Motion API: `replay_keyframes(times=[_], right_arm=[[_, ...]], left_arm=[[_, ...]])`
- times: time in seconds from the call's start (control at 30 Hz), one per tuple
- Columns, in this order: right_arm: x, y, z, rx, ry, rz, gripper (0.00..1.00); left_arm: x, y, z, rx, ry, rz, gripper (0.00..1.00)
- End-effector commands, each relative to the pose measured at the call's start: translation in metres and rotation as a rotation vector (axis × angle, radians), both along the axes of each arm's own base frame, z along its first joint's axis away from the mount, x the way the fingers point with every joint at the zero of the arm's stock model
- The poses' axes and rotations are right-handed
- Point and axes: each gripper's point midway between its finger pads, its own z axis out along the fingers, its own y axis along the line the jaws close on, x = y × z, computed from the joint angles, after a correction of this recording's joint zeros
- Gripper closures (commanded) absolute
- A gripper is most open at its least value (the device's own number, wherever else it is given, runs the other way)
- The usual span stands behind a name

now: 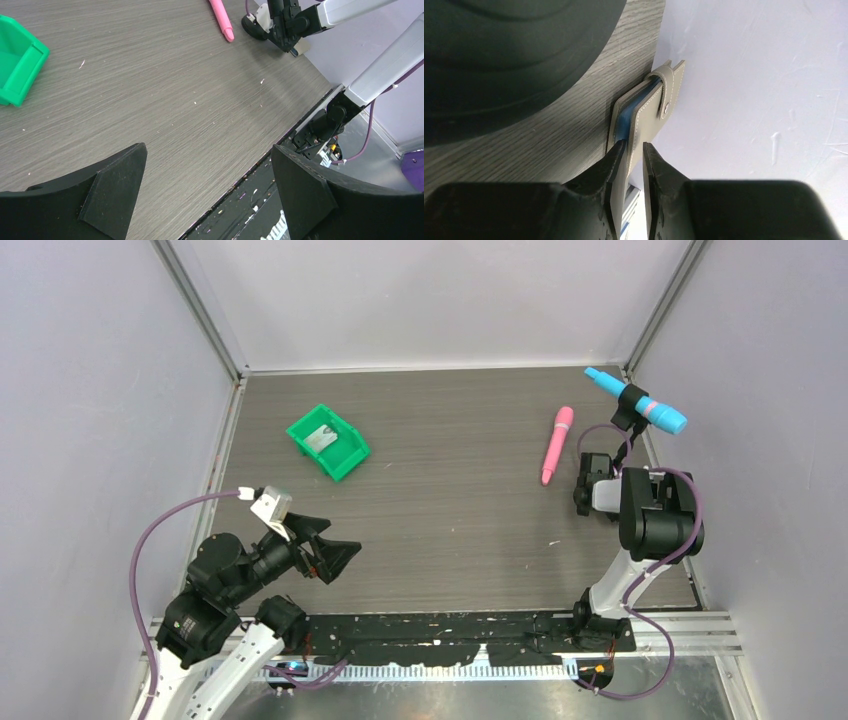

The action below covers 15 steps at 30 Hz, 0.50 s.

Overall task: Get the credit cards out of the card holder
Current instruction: Pick up the card holder from the corner of the board.

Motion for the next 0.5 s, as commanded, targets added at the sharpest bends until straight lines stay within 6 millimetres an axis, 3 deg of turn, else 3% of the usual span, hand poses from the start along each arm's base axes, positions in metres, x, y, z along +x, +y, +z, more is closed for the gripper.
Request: replay_keyframes(times=[0.0,0.13,0.3,0.47], right_arm=[[0.003,-0.007,0.013,-0.043,-0.067,-0.037,0.78],[0.0,-0.005,0.011,-0.02,-0.056,-0.031,0.93],[-0.002,0.003,0.012,0.018,-0.054,-0.007,0.95],[0.008,0.036,0.009,0.062,-0.024,0.124,0.95]], left_arm=[[0.0,-0.003,0.003,0.0,-0.022,-0.019,0.01],[-0.001,-0.002,0.004,-0.002,-0.026,-0.019,0.01],[-0.001,-0.002,0.005,-0.007,-0.034,-0.018,0.01],[-0.002,-0.001,0.006,-0.01,-0.04,-0.018,0.01]])
